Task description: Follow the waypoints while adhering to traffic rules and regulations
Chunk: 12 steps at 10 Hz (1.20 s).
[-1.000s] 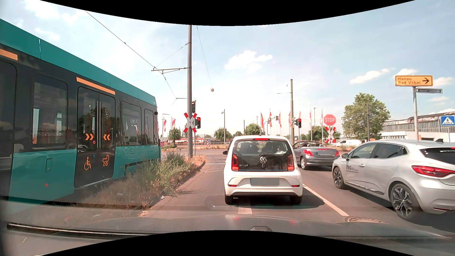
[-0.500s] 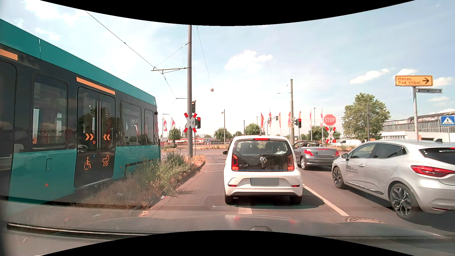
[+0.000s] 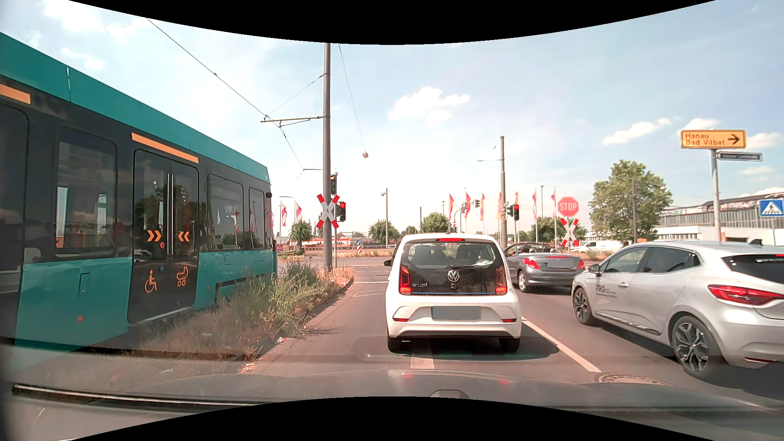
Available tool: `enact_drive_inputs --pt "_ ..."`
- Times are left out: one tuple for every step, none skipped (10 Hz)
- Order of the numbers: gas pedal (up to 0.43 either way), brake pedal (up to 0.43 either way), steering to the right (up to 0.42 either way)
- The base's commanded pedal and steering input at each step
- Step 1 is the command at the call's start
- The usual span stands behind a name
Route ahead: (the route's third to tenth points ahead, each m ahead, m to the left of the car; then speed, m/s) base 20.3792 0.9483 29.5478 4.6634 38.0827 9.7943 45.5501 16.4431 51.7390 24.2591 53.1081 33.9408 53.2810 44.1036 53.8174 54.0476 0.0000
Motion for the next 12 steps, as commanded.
enact_drive_inputs --pt "0.0 0.22 -0.004" --pt "0.0 0.22 -0.004" --pt "0.0 0.22 -0.004" --pt "0.0 0.22 -0.004" --pt "0.0 0.22 -0.004" --pt "0.0 0.22 -0.004" --pt "0.0 0.22 -0.004" --pt "0.0 0.22 -0.004" --pt "0.0 0.22 -0.004" --pt "0.0 0.22 -0.004" --pt "0.0 0.22 -0.004" --pt "0.0 0.22 -0.004"
